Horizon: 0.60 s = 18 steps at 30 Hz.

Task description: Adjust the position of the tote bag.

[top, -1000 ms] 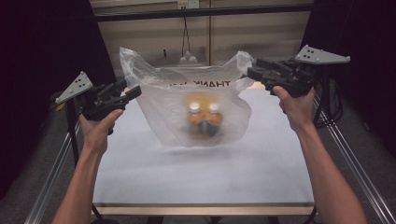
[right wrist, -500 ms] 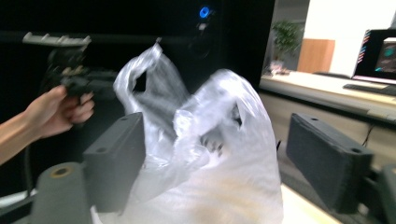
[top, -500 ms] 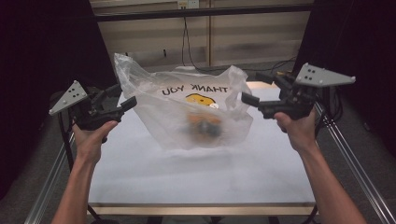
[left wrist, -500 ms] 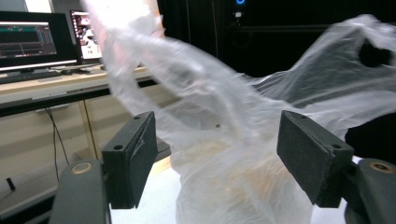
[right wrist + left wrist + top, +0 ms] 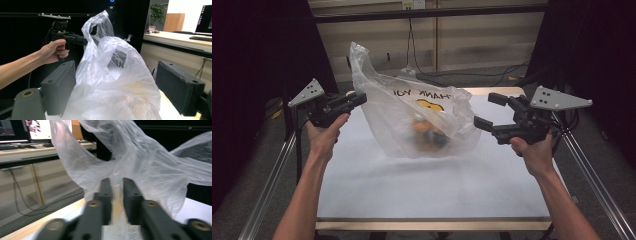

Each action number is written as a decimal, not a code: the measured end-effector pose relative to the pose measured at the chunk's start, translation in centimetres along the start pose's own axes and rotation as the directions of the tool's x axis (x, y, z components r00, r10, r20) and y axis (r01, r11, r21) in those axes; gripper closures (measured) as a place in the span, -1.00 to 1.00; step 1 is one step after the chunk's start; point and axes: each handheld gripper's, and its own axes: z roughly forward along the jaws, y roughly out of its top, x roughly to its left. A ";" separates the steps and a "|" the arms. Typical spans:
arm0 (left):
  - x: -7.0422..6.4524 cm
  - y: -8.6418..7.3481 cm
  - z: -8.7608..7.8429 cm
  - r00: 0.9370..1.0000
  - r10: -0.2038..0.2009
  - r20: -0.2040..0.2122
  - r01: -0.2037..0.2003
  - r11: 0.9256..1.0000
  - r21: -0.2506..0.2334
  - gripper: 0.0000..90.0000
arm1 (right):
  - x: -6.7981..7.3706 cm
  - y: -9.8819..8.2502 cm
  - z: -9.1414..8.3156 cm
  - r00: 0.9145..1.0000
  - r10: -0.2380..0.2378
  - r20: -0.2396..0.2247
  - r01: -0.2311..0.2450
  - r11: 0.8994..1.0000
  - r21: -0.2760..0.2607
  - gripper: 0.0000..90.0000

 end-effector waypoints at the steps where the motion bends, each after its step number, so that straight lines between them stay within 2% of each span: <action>1: -0.2 0.0 0.2 1.000 0.000 -0.014 0.000 1.000 0.012 0.93 | 0.0 0.0 -0.4 1.000 0.006 0.004 -0.006 1.000 -0.006 -0.64; 2: -0.2 0.0 0.2 1.000 0.000 -0.014 0.000 1.000 0.012 0.99 | 0.0 0.0 -0.4 1.000 0.006 0.004 -0.006 1.000 -0.006 -0.64; 3: -0.2 -0.1 0.4 1.000 0.005 -0.012 -0.004 1.000 0.023 1.00 | -0.1 0.0 -1.3 1.000 0.000 0.021 0.000 1.000 -0.004 -0.64; 5: -0.2 -0.1 0.4 1.000 -0.001 -0.008 0.001 1.000 0.025 1.00 | -0.2 -0.2 -1.5 1.000 0.003 0.021 -0.003 1.000 0.002 -0.64; 6: -0.1 -0.2 0.4 1.000 -0.007 -0.008 0.007 1.000 0.023 1.00 | -0.3 -1.2 -1.9 0.999 0.009 0.032 -0.010 0.999 0.042 -0.64; 7: -0.1 -0.2 0.4 1.000 -0.007 -0.008 0.007 1.000 0.023 1.00 | -0.3 -1.2 -1.9 0.999 0.009 0.032 -0.010 0.999 0.042 -0.64; 8: -0.1 -0.2 0.4 1.000 -0.014 0.002 0.014 1.000 0.012 1.00 | -0.3 -2.6 -1.6 0.999 0.020 0.025 -0.022 0.996 0.081 -0.64; 9: -0.2 -0.1 0.4 1.000 -0.013 -0.006 0.013 1.000 0.021 1.00 | -0.2 -3.2 -1.3 1.000 0.022 0.022 -0.024 0.995 0.100 -0.64; 11: -0.3 -0.1 0.6 1.000 -0.011 0.004 0.011 1.000 0.020 1.00 | 0.2 -5.1 -0.2 1.000 0.023 0.007 -0.024 0.988 0.154 -0.64; 13: -0.4 -0.2 0.7 1.000 -0.013 0.011 0.012 1.000 0.022 1.00 | 0.7 -6.7 1.1 1.000 0.011 -0.004 -0.010 0.976 0.216 -0.64; 14: -0.4 -0.2 0.7 1.000 -0.013 0.011 0.012 1.000 0.022 1.00 | 0.7 -6.7 1.1 1.000 0.011 -0.004 -0.010 0.976 0.216 -0.64; 15: -0.4 -0.2 0.8 1.000 -0.009 0.009 0.008 0.999 0.034 1.00 | 1.1 -7.8 2.2 1.000 -0.013 -0.012 0.016 0.965 0.263 -0.65; 18: -0.4 -0.3 0.9 1.000 -0.015 0.019 0.015 0.999 0.029 1.00 | 1.2 -8.3 3.3 0.999 -0.038 -0.009 0.039 0.957 0.286 -0.65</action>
